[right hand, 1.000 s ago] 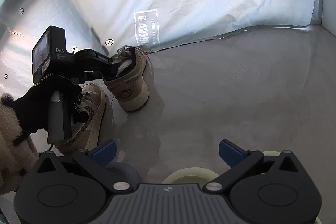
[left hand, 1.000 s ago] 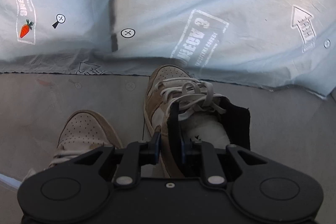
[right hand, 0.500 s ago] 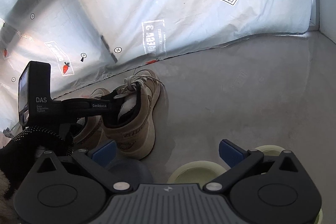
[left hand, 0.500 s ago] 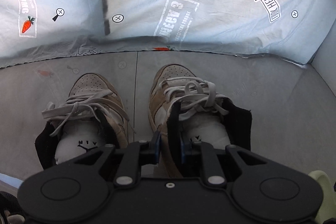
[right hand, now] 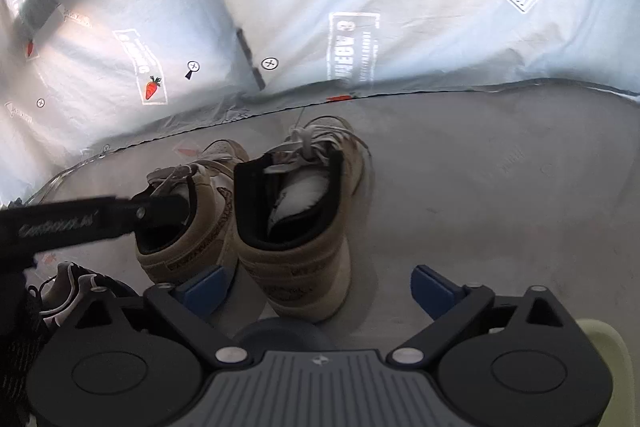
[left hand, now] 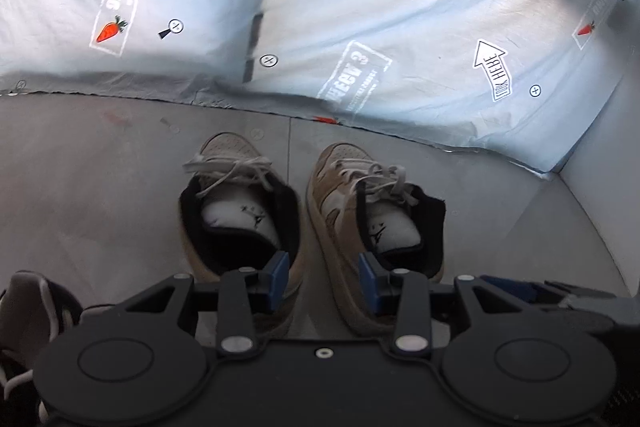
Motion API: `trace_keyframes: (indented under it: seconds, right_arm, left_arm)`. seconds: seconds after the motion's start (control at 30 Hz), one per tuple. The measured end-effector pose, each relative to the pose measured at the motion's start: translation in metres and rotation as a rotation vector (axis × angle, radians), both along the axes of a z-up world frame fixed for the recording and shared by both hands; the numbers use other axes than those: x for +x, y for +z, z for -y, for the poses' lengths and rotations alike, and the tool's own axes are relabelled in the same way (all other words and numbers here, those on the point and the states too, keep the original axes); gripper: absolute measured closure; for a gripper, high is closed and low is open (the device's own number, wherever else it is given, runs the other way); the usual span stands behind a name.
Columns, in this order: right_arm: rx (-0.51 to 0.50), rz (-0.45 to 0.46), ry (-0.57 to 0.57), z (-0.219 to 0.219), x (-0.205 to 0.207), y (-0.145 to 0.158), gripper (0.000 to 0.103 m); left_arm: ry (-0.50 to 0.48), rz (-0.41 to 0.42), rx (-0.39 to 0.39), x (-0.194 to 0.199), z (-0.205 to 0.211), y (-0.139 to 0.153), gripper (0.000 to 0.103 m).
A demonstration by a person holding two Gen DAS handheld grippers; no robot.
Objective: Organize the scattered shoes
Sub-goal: 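Set the sneaker down beside its pair and open the left gripper, then grasp a brown Nike sneaker at its heel with the right gripper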
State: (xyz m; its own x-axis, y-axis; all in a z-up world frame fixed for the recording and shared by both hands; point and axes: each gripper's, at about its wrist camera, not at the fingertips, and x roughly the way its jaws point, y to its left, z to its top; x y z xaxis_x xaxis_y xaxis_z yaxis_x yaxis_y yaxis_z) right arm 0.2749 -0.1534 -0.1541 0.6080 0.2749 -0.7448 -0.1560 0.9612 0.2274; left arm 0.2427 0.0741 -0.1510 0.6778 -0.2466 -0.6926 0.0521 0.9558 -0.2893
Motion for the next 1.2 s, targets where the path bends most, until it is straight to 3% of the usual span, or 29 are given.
trace_keyframes:
  seconds: [0.07, 0.2, 0.47, 0.67, 0.9, 1.03, 1.2]
  right_arm:
    - [-0.009, -0.006, 0.032, -0.011, 0.007, -0.005, 0.020]
    - [-0.050, -0.012, 0.072, -0.025, 0.012, -0.017, 0.020]
    - [-0.110, -0.026, 0.025, -0.001, 0.015, -0.020, 0.021]
    - [-0.198, -0.039, -0.133, 0.040, 0.025, -0.014, 0.021]
    - [-0.205, -0.050, -0.338, 0.105, 0.072, -0.026, 0.021]
    - [-0.063, -0.026, -0.388, 0.112, 0.067, -0.014, 0.020]
    - [0.020, 0.050, -0.216, 0.062, 0.054, -0.004, 0.026]
  left_arm:
    - [0.032, -0.020, -0.014, -0.005, -0.011, -0.004, 0.064]
    - [0.083, -0.054, -0.060, -0.008, -0.024, -0.011, 0.064]
    - [0.031, -0.033, -0.069, -0.001, -0.014, -0.009, 0.064]
    - [0.025, -0.054, -0.070, 0.005, -0.011, -0.017, 0.064]
    - [0.041, -0.045, -0.067, 0.004, -0.011, -0.016, 0.064]
    - [0.073, -0.023, -0.069, 0.005, -0.015, -0.009, 0.064]
    - [0.084, -0.023, -0.064, 0.010, -0.014, -0.009, 0.064]
